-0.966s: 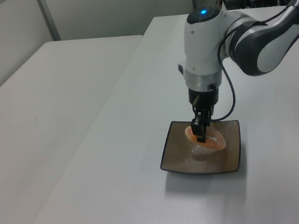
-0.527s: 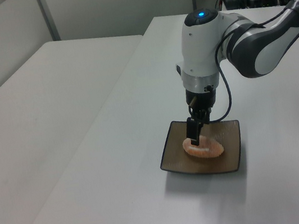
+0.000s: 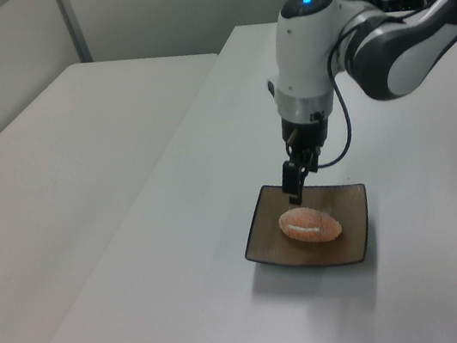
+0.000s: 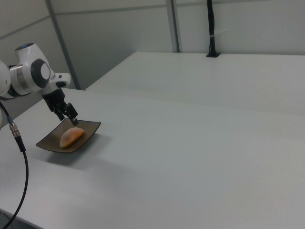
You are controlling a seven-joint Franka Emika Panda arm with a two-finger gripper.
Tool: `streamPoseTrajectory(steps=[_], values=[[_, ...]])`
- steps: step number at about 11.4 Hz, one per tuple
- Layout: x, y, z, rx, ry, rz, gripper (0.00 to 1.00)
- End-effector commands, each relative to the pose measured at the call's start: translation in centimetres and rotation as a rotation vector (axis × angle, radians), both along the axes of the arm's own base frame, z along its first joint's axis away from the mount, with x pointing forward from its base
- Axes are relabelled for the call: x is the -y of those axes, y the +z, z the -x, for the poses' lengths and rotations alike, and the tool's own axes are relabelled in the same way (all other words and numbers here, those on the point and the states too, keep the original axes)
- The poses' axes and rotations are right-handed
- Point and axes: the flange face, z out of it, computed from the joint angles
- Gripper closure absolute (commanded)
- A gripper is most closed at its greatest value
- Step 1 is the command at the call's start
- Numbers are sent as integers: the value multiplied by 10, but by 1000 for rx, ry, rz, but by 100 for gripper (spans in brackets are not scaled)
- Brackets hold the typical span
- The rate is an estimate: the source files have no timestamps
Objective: Bread is placed on a ceramic plate
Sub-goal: 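Open the gripper to release the roll and raise away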
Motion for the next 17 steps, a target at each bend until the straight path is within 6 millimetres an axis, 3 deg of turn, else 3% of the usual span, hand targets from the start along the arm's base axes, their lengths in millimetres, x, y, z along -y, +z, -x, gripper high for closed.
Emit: streamPoseTrajectory(steps=[1,3,5,8,10,13,17], values=[[29,29,12,-72,74,81,0],[59,44,19,-148,166,136,0],[100,72,21,-206,184,152,0],[168,113,15,-166,93,107,0],[201,121,7,-169,68,49,0],[234,124,-7,-128,49,-32,0],[256,128,-18,-74,61,-37,0]])
